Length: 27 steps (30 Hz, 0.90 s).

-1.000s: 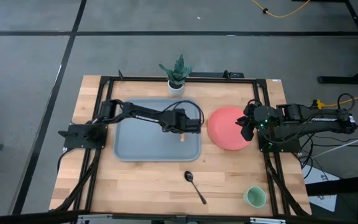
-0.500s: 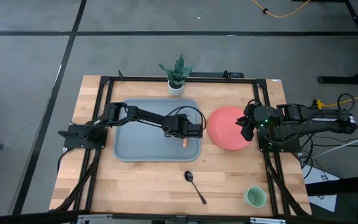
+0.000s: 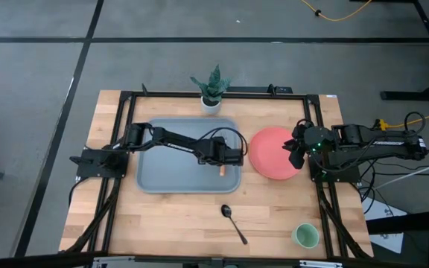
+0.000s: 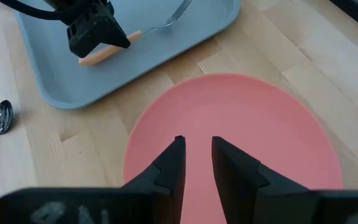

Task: Pick and place plate/cup/fork/spoon on tray
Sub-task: Put the fork on the blue tray, then put the spoon on the blue tray

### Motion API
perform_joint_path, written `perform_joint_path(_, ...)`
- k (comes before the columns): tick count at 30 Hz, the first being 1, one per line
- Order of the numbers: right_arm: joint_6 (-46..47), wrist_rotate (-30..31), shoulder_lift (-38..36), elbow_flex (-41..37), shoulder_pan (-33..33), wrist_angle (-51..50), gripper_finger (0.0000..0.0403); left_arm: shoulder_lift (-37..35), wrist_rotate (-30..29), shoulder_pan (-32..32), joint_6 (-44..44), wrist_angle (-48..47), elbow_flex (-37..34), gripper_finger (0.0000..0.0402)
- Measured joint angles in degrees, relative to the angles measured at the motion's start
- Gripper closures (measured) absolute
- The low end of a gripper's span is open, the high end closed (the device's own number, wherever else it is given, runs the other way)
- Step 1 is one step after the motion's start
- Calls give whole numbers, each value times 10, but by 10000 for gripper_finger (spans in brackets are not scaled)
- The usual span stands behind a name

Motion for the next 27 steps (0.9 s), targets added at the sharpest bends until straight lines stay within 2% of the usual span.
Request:
perform_joint_path(6,0,0,0,0,0,0,320,0,9,0,0,0,0,315)
perform_joint_path(14,0,0,0,0,0,0,320,-1,10,0,10,8,0,315)
perform_joint_path(23,0,-1,0,0,0,-1,320,-26,-22,-10,86,-11,42,315)
perform_joint_path(27,1,-1,0,0,0,-3,320,-26,-24,-20,166,-43,74,315)
